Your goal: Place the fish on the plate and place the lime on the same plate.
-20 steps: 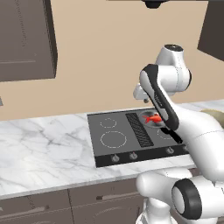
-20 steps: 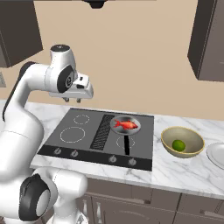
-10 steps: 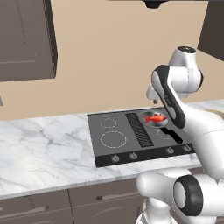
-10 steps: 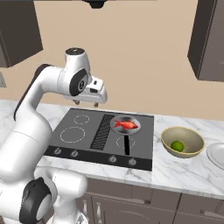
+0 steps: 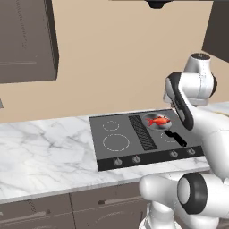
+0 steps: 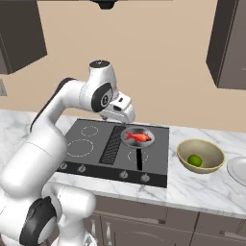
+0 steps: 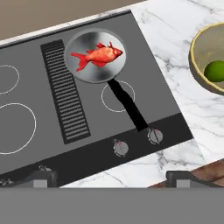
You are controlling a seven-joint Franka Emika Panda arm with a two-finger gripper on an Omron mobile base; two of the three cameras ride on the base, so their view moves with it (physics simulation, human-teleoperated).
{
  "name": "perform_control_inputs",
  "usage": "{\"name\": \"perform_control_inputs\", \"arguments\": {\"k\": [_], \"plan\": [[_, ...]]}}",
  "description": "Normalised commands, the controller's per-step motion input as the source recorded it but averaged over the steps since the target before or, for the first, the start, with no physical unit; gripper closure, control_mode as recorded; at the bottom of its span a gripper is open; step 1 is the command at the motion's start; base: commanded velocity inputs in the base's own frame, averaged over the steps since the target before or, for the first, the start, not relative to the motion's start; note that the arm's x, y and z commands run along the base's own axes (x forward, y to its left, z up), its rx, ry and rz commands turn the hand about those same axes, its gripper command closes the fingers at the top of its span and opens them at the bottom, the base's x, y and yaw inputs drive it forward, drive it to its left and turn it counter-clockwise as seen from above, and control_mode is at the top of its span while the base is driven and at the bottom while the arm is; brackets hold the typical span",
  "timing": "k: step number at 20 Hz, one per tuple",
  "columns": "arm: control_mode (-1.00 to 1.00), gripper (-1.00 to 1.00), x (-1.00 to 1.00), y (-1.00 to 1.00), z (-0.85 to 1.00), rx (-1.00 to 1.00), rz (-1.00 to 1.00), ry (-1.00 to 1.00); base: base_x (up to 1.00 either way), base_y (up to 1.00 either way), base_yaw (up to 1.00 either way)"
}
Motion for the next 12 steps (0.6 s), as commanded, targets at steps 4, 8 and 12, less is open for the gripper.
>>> {"name": "perform_control_inputs", "arguments": {"k": [4,8,12], "plan": [[-1.0,-1.0,0.36,-0.18,-0.37,0.0,-0.29,0.0,0.0,0.0,0.0],[-1.0,-1.0,0.52,-0.07,-0.38,0.0,-0.2,0.0,0.0,0.0,0.0],[-1.0,-1.0,0.41,-0.16,-0.37,0.05,-0.18,0.0,0.0,0.0,0.0]]}}
